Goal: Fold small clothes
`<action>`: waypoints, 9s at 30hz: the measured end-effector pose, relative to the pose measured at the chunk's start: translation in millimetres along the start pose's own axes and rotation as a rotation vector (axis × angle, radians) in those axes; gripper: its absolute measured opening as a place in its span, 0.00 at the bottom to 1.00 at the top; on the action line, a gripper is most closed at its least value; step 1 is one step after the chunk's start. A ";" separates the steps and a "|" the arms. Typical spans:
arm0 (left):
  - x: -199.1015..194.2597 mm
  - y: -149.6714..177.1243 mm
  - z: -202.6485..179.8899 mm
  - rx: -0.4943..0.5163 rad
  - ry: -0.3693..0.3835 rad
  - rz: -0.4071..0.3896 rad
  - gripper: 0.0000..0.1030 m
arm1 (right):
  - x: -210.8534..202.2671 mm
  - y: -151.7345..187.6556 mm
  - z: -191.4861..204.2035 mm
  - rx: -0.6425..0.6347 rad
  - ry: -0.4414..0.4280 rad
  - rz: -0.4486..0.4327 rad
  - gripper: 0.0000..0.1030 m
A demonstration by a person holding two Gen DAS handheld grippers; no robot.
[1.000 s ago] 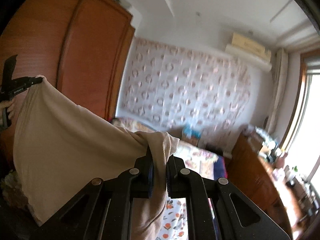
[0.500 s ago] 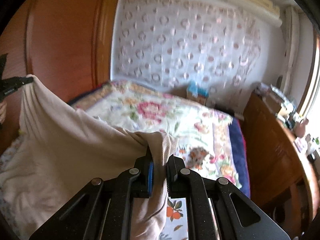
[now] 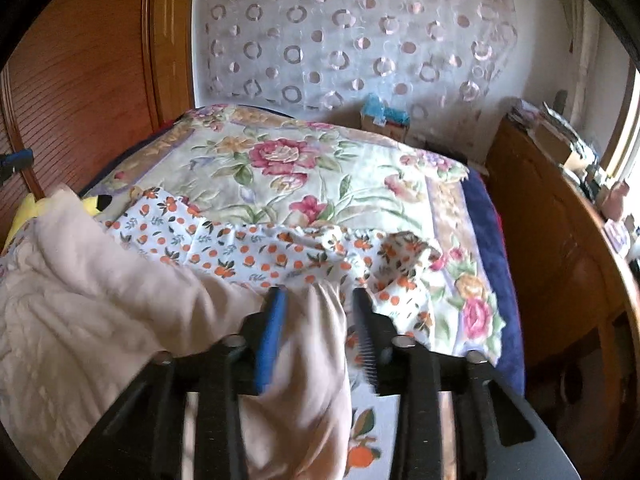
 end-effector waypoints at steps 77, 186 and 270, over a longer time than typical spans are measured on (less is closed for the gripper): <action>-58.4 60.6 -2.5 -0.094 0.088 0.004 0.03 | -83.2 101.2 38.5 0.097 -0.126 -0.074 0.02; -168.9 273.4 15.8 -0.105 -0.019 0.234 0.63 | -161.1 262.0 148.2 -0.047 -0.048 -0.092 0.51; -299.0 75.5 -262.7 0.151 0.560 -0.136 0.48 | -203.0 289.5 117.2 0.113 -0.031 -0.166 0.51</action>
Point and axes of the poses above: each gripper's, at about its wrist camera, not at the fingertips, and x roughly the way its jaws point, z to its left, y to its underside, the point moved 9 cm from there along x, roughly the way its jaws point, and after that the axes turned 11 degrees about -y, right-handed, at the moved point
